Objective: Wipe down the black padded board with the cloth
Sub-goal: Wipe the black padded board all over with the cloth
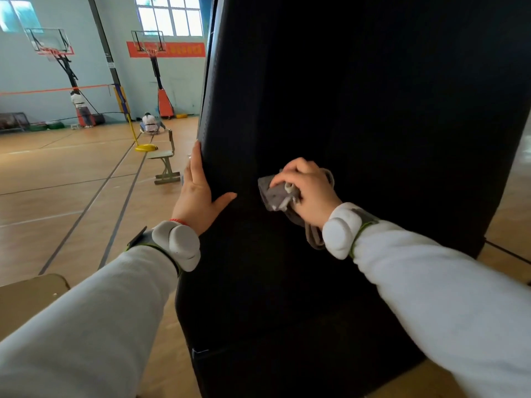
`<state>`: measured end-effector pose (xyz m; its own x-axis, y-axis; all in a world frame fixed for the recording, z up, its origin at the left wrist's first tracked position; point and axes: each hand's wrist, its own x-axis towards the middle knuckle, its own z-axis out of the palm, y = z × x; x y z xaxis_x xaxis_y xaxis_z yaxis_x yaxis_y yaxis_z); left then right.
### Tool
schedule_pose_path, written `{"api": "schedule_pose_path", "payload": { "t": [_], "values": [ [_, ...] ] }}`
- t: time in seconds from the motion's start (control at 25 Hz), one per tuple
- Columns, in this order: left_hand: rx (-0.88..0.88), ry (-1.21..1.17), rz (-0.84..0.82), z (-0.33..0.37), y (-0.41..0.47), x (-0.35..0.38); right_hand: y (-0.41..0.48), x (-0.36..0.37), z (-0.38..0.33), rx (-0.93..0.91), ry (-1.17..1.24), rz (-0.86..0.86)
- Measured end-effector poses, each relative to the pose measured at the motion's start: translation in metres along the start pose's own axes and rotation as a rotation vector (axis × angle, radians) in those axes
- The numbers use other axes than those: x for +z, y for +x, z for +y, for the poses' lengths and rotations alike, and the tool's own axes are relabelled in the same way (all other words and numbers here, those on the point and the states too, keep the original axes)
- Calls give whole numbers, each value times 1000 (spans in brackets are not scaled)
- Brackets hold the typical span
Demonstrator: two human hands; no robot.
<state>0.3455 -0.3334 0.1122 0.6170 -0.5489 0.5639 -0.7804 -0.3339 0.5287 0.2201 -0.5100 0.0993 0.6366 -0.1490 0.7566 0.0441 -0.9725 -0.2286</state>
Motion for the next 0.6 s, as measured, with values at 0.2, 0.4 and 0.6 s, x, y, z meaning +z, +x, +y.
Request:
{"api": "schedule_pose_path", "payload": {
  "t": [0.2, 0.4, 0.6],
  "values": [
    [3, 2, -17, -6, 3, -1, 63, -28, -6, 115, 35, 463],
    [26, 2, 12, -7, 2, 3, 48, 6, -7, 104, -13, 442],
    [51, 12, 47, -3, -1, 5, 2, 33, -6, 89, 20, 297]
  ]
}}
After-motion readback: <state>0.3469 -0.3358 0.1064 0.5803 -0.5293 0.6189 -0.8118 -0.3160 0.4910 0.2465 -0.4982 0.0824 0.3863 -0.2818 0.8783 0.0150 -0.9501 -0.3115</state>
